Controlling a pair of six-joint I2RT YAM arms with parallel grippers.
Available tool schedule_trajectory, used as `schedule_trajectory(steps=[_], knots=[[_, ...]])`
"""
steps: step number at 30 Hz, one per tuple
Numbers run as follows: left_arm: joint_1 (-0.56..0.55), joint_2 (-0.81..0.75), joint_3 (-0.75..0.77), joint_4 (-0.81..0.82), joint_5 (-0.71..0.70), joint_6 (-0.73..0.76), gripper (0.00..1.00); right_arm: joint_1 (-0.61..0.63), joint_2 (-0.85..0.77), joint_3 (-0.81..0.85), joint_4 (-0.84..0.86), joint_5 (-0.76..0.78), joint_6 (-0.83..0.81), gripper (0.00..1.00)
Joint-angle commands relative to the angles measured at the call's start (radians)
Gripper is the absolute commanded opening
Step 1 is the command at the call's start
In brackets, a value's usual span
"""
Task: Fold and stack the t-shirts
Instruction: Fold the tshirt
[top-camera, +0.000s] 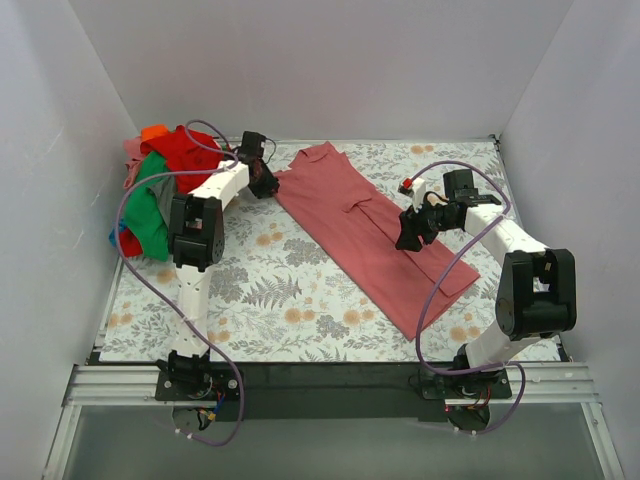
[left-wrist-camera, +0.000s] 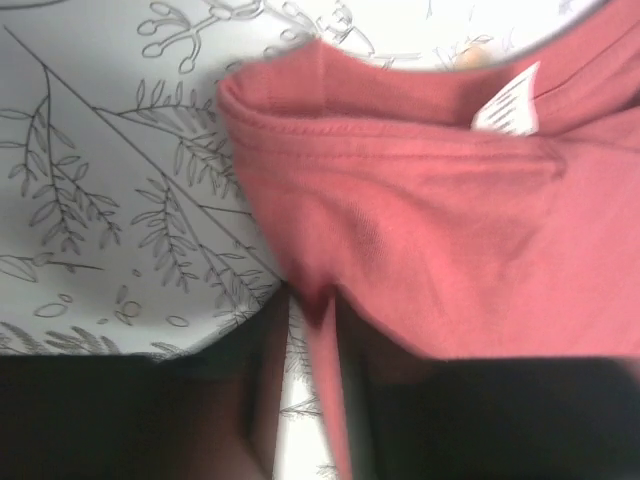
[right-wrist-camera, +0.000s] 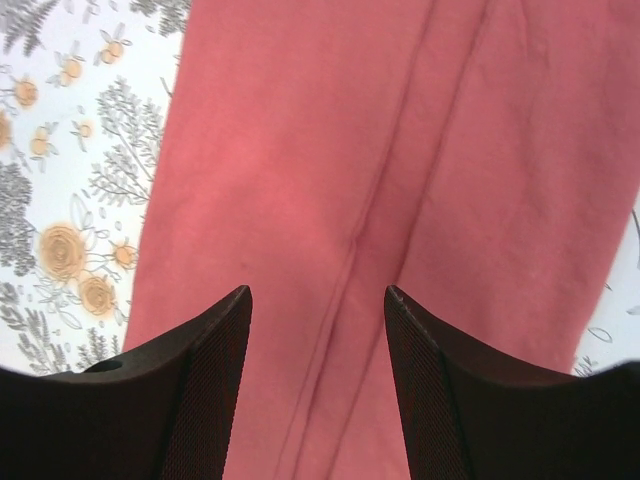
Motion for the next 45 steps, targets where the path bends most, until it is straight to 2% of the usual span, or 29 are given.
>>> schedule_trajectory(steps=[1,5,6,9,10,12,13,14,16,18,21,22,25,26,31,36,38,42,45], knots=[[0.025,-0.075,-0.028,-0.039,0.033,0.152,0.29,-0.006,-0.008,-0.001,0.033,0.092,-0.01,0.63],[0.025,-0.28,-0.192,0.086,0.134,0.253,0.56,-0.033,0.018,0.004,0.04,0.148,-0.009,0.63],[0.025,-0.332,-0.222,0.109,0.18,0.271,0.59,-0.04,0.023,0.004,0.04,0.157,-0.009,0.63],[0.025,-0.504,-0.328,0.163,0.247,0.337,0.63,-0.069,0.027,0.006,0.04,0.161,-0.012,0.63],[0.025,-0.605,-0.403,0.201,0.279,0.356,0.64,-0.089,0.027,0.004,0.038,0.163,-0.012,0.63],[0.024,-0.702,-0.509,0.257,0.348,0.385,0.64,-0.103,0.024,0.001,0.037,0.154,-0.021,0.63],[0.02,-0.762,-0.566,0.322,0.431,0.386,0.64,-0.14,0.023,-0.001,0.035,0.152,-0.025,0.64],[0.008,-0.855,-0.691,0.355,0.468,0.388,0.65,-0.149,0.023,-0.004,0.032,0.154,-0.03,0.64],[-0.019,-0.938,-0.799,0.407,0.531,0.379,0.66,-0.181,0.023,-0.007,0.03,0.154,-0.038,0.64],[-0.079,-1.012,-0.914,0.416,0.577,0.368,0.67,-0.204,0.029,-0.007,0.026,0.143,-0.038,0.64],[-0.228,-1.067,-1.043,0.427,0.532,0.345,0.67,-0.244,0.035,-0.01,0.026,0.132,-0.035,0.64],[-0.316,-1.075,-1.065,0.426,0.498,0.331,0.66,-0.259,0.037,-0.01,0.026,0.128,-0.033,0.64],[-0.456,-1.061,-1.134,0.438,0.403,0.299,0.66,-0.281,0.044,-0.014,0.023,0.109,-0.032,0.64],[-0.482,-1.051,-1.143,0.442,0.362,0.282,0.66,-0.284,0.052,-0.014,0.023,0.106,-0.032,0.64],[-0.601,-0.948,-1.186,0.536,0.335,0.129,0.64,-0.292,0.07,-0.019,0.015,0.102,-0.032,0.64],[-0.65,-0.856,-1.195,0.581,0.235,-0.116,0.63,-0.292,0.081,-0.019,0.017,0.099,-0.033,0.64],[-0.659,-0.821,-1.195,0.605,0.22,-0.146,0.62,-0.292,0.087,-0.019,0.015,0.088,-0.032,0.64],[-0.676,-0.814,-1.178,0.602,0.185,-0.12,0.61,-0.29,0.093,-0.019,0.009,0.079,-0.033,0.64],[-0.685,-0.862,-1.203,0.599,0.148,-0.039,0.62,-0.292,0.095,-0.021,0.009,0.071,-0.038,0.64]])
